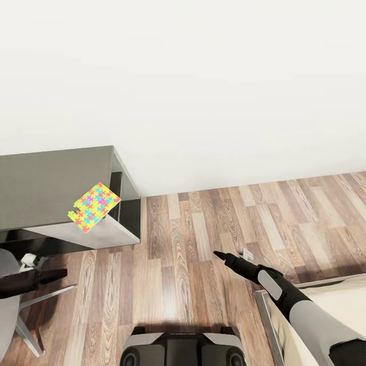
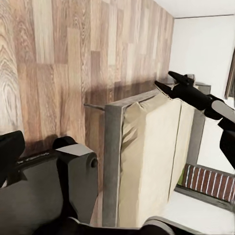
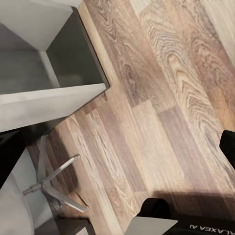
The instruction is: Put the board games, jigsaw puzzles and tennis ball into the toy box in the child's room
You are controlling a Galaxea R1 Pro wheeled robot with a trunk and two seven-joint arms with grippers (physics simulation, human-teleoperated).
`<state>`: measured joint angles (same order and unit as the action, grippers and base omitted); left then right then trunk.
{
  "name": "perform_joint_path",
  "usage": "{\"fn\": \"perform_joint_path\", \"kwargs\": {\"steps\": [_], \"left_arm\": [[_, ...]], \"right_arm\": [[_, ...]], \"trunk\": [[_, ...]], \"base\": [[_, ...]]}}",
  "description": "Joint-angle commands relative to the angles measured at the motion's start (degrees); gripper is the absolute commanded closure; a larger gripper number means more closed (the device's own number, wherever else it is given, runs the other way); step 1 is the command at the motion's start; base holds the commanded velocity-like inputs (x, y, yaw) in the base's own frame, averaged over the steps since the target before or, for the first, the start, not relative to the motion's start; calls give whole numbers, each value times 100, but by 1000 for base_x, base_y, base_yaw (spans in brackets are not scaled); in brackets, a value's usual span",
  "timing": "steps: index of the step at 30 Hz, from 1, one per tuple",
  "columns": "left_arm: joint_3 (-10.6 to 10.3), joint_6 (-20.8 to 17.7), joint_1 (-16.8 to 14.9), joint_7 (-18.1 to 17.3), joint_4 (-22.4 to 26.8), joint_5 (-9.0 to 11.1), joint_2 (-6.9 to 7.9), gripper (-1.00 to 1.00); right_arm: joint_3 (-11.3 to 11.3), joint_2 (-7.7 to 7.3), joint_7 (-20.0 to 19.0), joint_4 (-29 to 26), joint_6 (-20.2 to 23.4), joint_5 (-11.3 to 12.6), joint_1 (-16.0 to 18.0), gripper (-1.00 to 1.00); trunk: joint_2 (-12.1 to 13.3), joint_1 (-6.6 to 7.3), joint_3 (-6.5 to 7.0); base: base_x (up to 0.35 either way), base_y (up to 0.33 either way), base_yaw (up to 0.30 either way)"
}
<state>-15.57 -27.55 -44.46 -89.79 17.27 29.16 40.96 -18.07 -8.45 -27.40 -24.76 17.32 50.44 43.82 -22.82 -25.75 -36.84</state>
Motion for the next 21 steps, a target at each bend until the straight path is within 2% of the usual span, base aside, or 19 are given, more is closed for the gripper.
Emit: {"fn": "perform_joint_path", "kwargs": {"steps": [1, 3, 4, 5, 6, 9, 10, 11, 13, 15, 17, 18, 21], "left_arm": [[-37, -33, 48, -21, -5, 27, -40, -100], [-45, 25, 245, -21, -20, -55, -230, -100], [-46, 35, 287, -21, -22, -98, -277, -100], [-48, 49, 353, 79, -27, -214, -370, -100], [-48, 63, 398, 364, -46, -340, -465, -100], [-45, 115, 439, 880, -134, -473, -609, -100], [-45, 195, 455, 1224, -239, -519, -706, -100], [-44, 246, 460, 1379, -304, -532, -752, -100], [-39, 486, 478, 1874, -602, -571, -942, -100], [-34, 596, 479, 2070, -737, -583, -1045, -100], [-32, 724, 484, 2509, -919, -601, -1228, -100], [-32, 742, 486, 2653, -946, -605, -1270, -100], [-29, 797, 501, 3800, -1095, -609, -1587, -100]], "right_arm": [[-26, -2, -2, -3, 22, 47, 3, -100], [-30, 8, 0, -3, 22, 45, 3, -100], [-32, 11, 5, -3, 23, 45, 3, -100], [-31, 15, 20, -3, 24, 44, 3, -100], [-30, 20, 33, -6, 27, 44, 3, -100], [-30, 26, 46, -9, 32, 49, 2, -100], [-30, 44, 51, -10, 43, 50, 2, -100], [-30, 57, 52, -10, 48, 53, 3, -100], [-32, 144, 57, -11, 71, 53, 27, -100], [-34, 207, 58, -11, 82, 40, 41, -100], [-41, 315, 62, -12, 90, 18, 55, -100], [-42, 331, 60, -12, 89, 12, 57, -100], [-39, 333, 18, -10, 96, 4, 63, -100]], "trunk": [[-10, -3, -7], [-10, -3, -7], [-10, -3, -7], [-10, -3, -7], [-10, -3, -7], [-10, -3, -7], [-10, -3, -7], [-10, -3, -7], [-10, -3, -7], [-10, -3, -7], [-10, -3, -7], [-10, -3, -7], [-10, -3, -7]], "base": [[0, 0, 0], [0, 0, 0], [0, 0, 0], [0, 0, 0], [0, 0, 0], [0, 0, 0], [0, 0, 0], [0, 0, 0], [0, 0, 0], [0, 0, 0], [0, 0, 0], [0, 0, 0], [0, 0, 0]]}}
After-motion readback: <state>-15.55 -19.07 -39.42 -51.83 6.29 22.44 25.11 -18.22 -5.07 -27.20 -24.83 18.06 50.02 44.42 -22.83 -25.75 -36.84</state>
